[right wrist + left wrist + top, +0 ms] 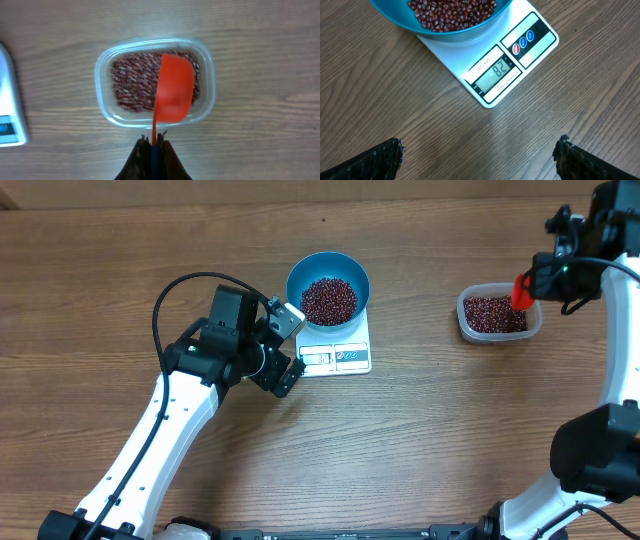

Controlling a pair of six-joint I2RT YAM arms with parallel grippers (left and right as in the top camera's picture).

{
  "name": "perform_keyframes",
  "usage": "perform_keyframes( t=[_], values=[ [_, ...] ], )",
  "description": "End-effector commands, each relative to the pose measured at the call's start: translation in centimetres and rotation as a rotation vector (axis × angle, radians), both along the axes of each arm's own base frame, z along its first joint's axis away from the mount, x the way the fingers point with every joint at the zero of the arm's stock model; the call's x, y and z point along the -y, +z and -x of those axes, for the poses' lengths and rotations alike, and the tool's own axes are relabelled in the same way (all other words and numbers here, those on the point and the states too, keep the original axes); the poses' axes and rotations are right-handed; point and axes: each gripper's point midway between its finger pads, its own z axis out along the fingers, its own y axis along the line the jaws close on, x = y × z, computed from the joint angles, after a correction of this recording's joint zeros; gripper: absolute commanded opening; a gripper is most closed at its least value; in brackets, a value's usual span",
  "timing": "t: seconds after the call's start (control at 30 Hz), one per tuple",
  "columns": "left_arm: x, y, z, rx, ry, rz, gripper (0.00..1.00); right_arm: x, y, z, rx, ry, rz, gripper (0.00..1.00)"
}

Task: Scoop item into bowl and weigh 150g on scale
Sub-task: 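Return the scoop to the bean tub and dig in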

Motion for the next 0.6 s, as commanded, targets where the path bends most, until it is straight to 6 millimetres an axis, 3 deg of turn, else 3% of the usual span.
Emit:
perform_keyframes(
  t=[0.0,0.17,0.57],
  values=[
    [-0.2,0.6,0.0,0.015,0.013,0.011,0.99,1.1,-1.9,0.2,-0.031,-0.018,0.062,0.04],
    [-0.2,0.6,0.0,0.015,0.012,0.011,1.00,1.2,-3.8,-0.2,-0.026,-0.027,0.061,0.04],
    [-0.2,0.6,0.0,0.015,0.013,0.011,0.99,1.1,-6.5,-0.1,-0.040,-0.013,0.060,0.04]
  ],
)
